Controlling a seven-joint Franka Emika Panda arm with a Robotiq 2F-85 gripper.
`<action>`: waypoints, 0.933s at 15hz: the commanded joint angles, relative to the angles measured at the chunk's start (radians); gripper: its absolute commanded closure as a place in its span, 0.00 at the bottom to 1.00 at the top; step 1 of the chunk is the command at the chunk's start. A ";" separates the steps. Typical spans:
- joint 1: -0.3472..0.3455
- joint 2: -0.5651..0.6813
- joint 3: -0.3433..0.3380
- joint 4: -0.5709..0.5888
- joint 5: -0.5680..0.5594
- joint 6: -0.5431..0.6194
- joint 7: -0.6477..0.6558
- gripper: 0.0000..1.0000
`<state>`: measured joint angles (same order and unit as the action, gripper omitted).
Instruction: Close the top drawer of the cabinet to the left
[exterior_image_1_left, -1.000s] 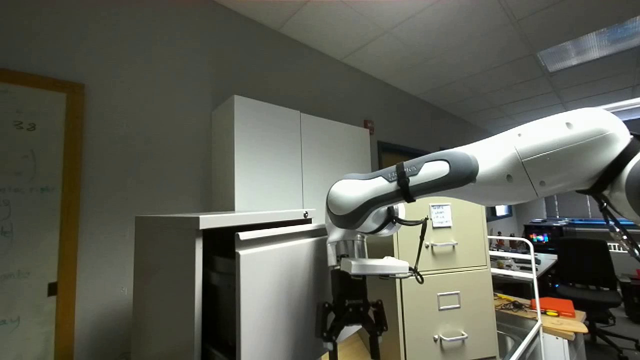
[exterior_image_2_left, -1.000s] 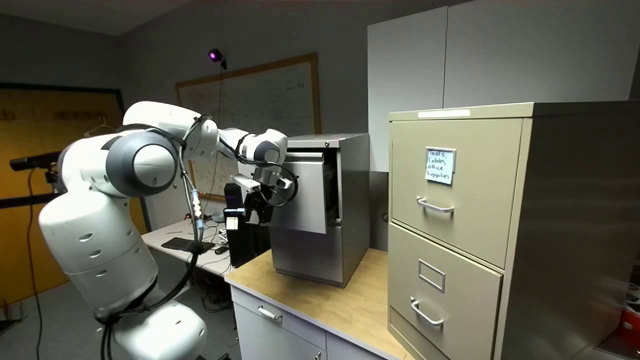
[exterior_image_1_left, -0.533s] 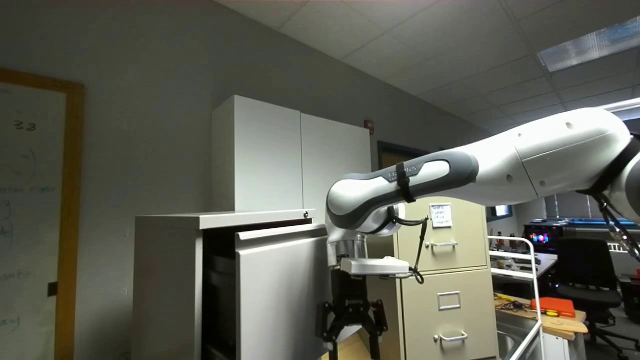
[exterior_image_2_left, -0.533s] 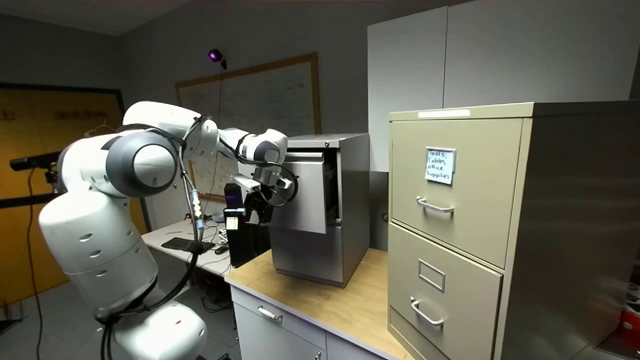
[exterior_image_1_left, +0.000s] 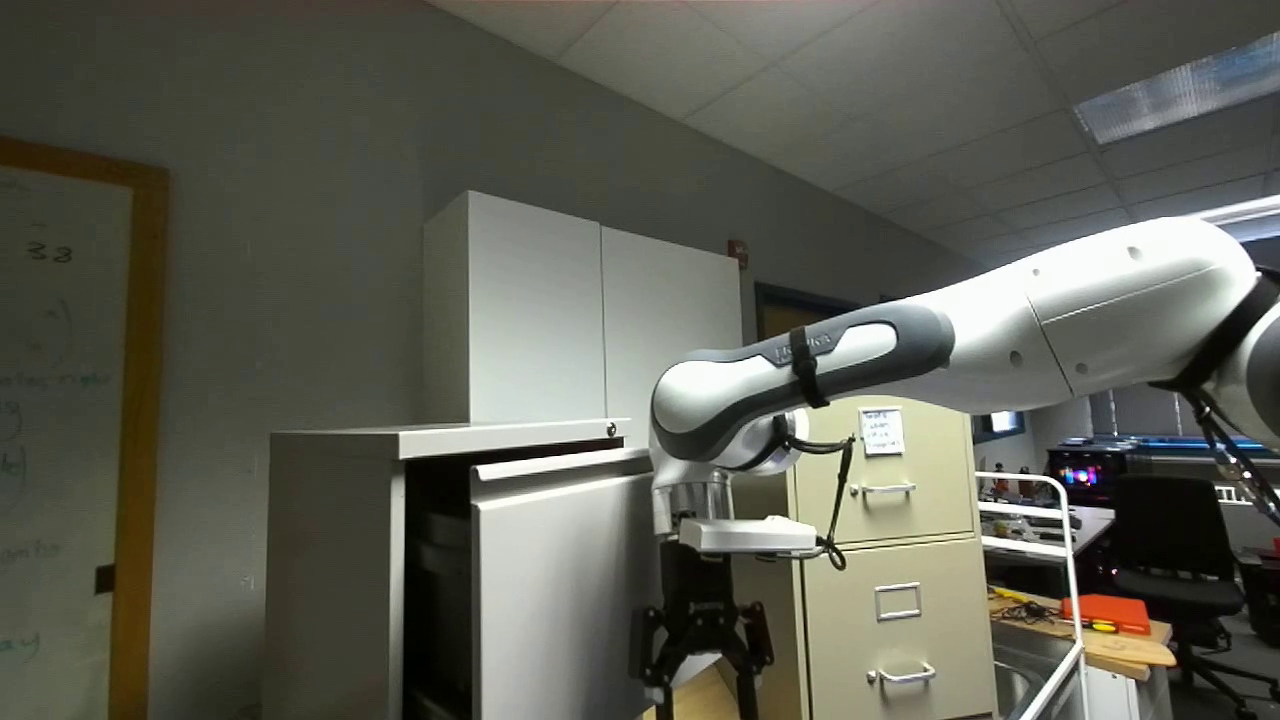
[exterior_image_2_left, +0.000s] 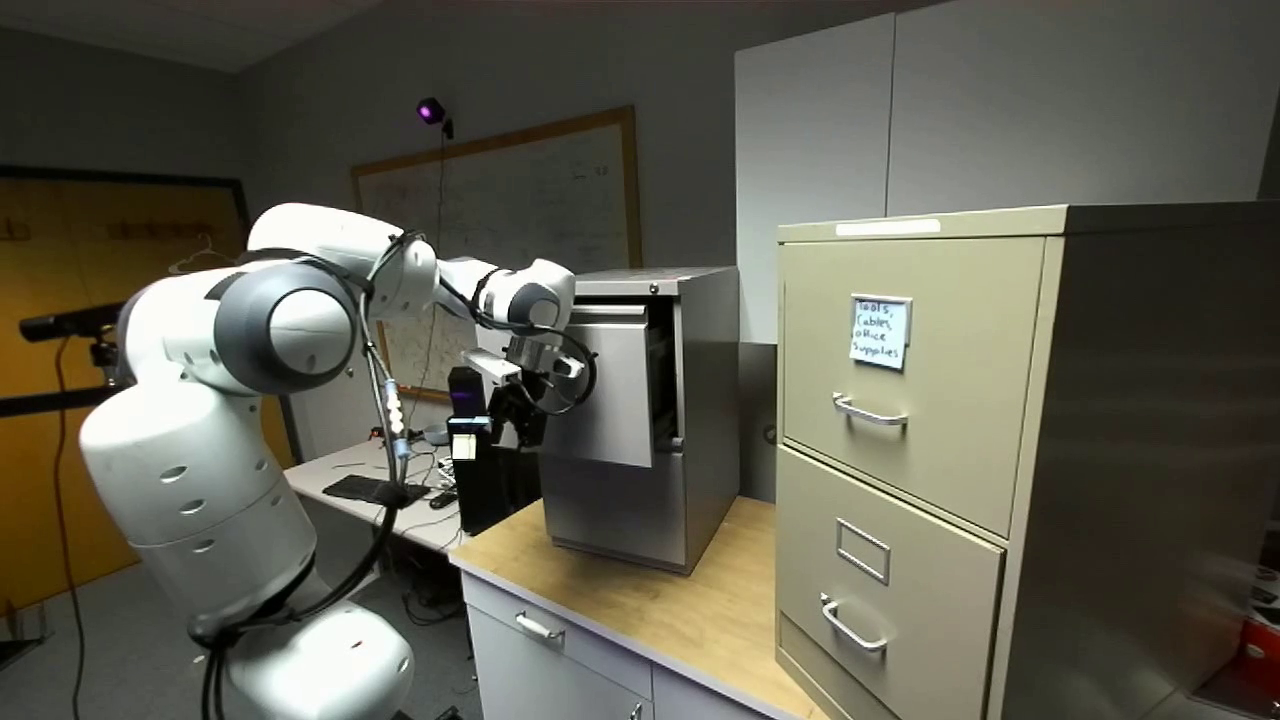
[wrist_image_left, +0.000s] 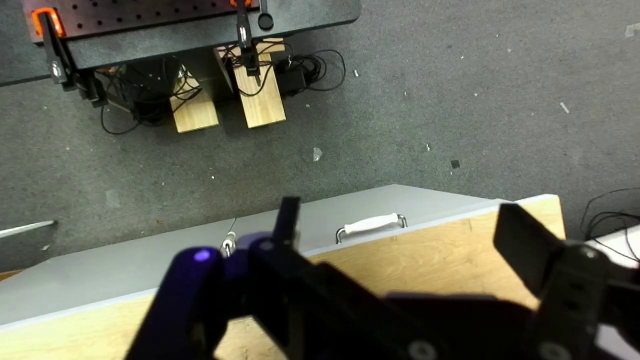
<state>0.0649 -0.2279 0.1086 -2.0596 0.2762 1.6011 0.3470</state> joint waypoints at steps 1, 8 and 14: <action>0.007 0.022 0.021 0.017 -0.014 0.036 0.027 0.00; 0.010 -0.006 0.056 0.017 -0.052 0.167 0.178 0.34; 0.001 -0.102 0.079 -0.010 -0.095 0.438 0.291 0.80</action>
<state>0.0734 -0.2646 0.1739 -2.0514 0.1947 1.9553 0.5561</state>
